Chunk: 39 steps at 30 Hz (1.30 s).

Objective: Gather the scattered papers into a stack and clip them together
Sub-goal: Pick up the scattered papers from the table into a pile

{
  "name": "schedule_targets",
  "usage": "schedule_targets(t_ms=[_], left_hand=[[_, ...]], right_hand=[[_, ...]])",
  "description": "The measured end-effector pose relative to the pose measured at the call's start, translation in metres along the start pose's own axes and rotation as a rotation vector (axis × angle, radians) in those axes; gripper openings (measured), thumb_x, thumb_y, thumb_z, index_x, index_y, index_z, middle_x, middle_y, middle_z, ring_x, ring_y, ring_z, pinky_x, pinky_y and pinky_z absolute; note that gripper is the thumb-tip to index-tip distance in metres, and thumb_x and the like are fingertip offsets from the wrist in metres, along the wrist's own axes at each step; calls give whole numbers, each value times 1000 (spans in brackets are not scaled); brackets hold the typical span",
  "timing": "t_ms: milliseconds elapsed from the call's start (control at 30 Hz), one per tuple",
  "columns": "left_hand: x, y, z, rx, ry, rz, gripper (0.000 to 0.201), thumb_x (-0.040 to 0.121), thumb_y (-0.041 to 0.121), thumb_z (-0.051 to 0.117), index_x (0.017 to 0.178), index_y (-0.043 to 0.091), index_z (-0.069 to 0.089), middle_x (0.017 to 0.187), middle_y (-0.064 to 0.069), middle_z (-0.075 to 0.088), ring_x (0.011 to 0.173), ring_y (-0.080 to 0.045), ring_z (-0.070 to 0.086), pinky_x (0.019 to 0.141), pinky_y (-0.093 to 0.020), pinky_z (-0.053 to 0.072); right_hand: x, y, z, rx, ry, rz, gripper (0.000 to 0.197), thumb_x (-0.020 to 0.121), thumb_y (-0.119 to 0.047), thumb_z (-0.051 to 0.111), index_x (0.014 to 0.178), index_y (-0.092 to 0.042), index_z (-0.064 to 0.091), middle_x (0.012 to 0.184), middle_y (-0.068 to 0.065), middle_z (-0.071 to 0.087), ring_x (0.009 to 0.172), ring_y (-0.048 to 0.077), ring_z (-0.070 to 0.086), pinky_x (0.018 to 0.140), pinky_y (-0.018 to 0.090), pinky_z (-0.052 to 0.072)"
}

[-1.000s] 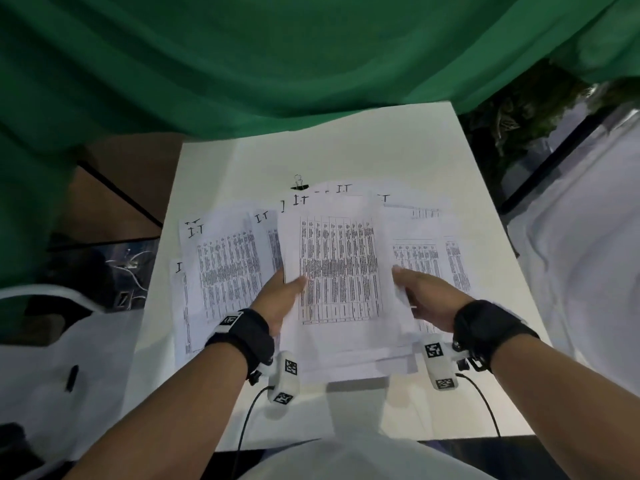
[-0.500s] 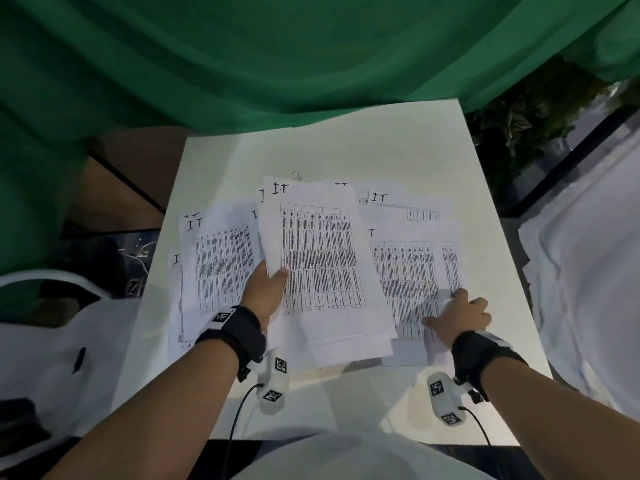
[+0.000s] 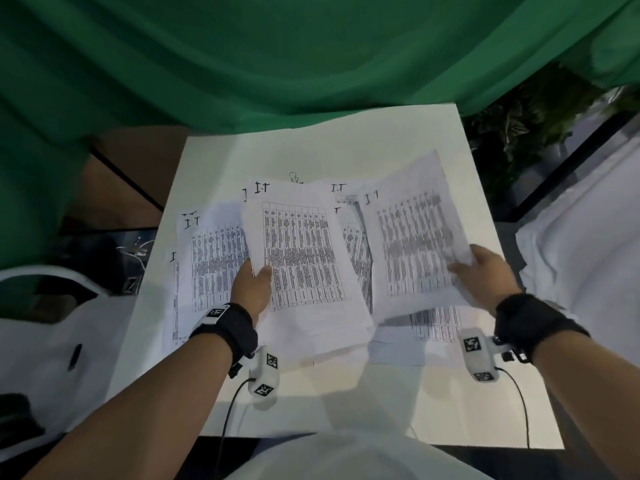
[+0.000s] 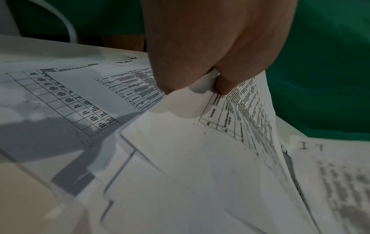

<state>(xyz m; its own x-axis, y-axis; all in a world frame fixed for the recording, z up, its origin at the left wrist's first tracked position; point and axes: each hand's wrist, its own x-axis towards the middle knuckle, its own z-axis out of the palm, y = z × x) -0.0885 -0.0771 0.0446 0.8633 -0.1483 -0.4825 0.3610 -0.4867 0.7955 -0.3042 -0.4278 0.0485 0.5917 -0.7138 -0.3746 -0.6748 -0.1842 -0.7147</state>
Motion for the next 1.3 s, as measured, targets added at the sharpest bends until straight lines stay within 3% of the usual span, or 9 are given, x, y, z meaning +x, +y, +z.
schedule_targets(t_ms=[200,333,467,533,633,767,867,1133,1300], left_hand=[[-6,6,10,7,-19,-20,45,111,20,44,156,20,42,147,2,55,135,-25,52,116,-42,39],[-14,15,27,-61,-101,-34,46,108,14,44,152,26,44,139,7,57,122,-19,54,104,-34,39],[-19,23,41,-174,-151,-74,41,100,9,46,137,24,54,134,1,65,117,-20,60,102,-36,43],[-23,29,46,-234,-158,-91,40,102,30,50,140,21,55,139,4,63,134,-26,56,110,-39,41],[-28,35,48,-225,-217,-105,82,99,75,36,166,29,26,169,9,31,159,-20,23,125,-45,19],[-26,26,36,-66,-127,25,54,107,43,53,157,24,43,153,6,53,138,-20,51,108,-32,35],[-20,20,22,-70,-49,55,42,111,25,48,152,21,49,132,7,60,125,-19,55,102,-29,37],[4,2,-33,-47,91,29,48,110,28,51,155,14,45,144,8,55,136,-18,51,112,-32,37],[12,-8,-66,-50,91,24,35,110,22,50,145,17,56,129,4,64,121,-19,59,103,-30,41]], right_hand=[[2,-34,-39,258,-47,-87,14,98,-22,73,112,-20,73,106,1,81,91,19,76,87,36,58],[-18,-40,-15,264,-210,-69,18,98,-27,73,116,-23,74,107,-5,83,95,15,79,87,35,59],[-35,-41,24,242,-335,-26,14,100,-22,71,113,-22,68,111,7,78,99,28,76,88,46,62],[-40,-42,40,249,-410,17,19,99,-20,72,117,-24,64,113,12,77,101,34,75,95,53,60],[-47,-48,56,246,-462,16,31,99,-19,72,126,-22,56,115,11,74,102,33,74,96,50,60],[-49,-53,66,248,-488,-16,63,95,-51,70,149,-26,47,125,6,73,113,22,72,109,46,52],[-43,-46,76,231,-432,18,73,94,-67,61,153,-28,43,129,14,69,113,21,69,109,47,51],[-17,-2,129,-478,-31,207,112,75,-80,70,155,-10,34,149,24,44,138,42,43,111,50,40],[-22,0,152,-635,15,192,84,80,-57,81,140,-11,46,136,25,46,123,41,48,106,44,39]])
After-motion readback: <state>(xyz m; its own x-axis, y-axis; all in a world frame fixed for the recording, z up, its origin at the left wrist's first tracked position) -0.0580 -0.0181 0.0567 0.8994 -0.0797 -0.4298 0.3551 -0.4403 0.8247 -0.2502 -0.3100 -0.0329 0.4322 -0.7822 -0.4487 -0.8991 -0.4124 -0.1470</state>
